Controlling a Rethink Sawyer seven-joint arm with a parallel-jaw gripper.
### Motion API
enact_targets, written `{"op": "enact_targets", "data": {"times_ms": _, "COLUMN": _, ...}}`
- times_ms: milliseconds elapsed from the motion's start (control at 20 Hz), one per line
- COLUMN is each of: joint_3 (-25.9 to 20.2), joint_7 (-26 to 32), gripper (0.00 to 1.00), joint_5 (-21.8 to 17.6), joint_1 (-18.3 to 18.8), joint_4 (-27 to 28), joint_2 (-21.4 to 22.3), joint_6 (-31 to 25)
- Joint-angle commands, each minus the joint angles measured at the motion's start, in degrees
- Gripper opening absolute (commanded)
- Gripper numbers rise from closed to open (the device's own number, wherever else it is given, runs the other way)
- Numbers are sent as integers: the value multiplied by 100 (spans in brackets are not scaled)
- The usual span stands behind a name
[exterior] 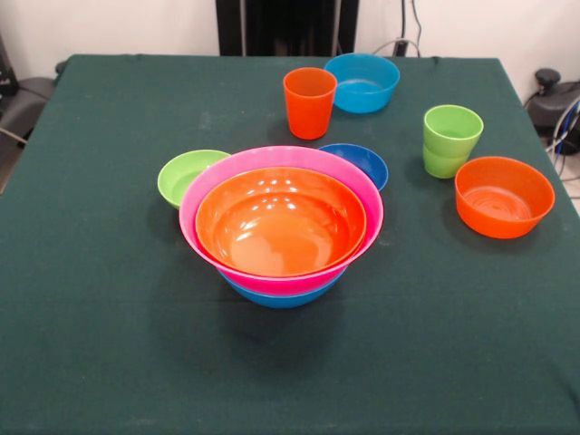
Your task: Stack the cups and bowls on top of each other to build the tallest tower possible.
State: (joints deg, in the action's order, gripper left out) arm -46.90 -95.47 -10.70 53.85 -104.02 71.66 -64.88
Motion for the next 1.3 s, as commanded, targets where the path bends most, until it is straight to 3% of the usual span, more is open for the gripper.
{"op": "enact_targets", "data": {"times_ms": 50, "joint_3": 386, "joint_7": 60, "gripper": 100, "joint_5": -707, "joint_1": -234, "joint_4": -197, "joint_2": -754, "joint_6": 140}}
{"op": "enact_targets", "data": {"times_ms": 450, "joint_3": 543, "joint_7": 4, "gripper": 100, "joint_5": -906, "joint_1": -334, "joint_4": -8, "joint_2": -1208, "joint_6": -144}}
{"op": "enact_targets", "data": {"times_ms": 1300, "joint_3": 975, "joint_7": -144, "gripper": 100, "joint_5": -1581, "joint_1": -494, "joint_4": 232, "joint_2": -2299, "joint_6": 760}}
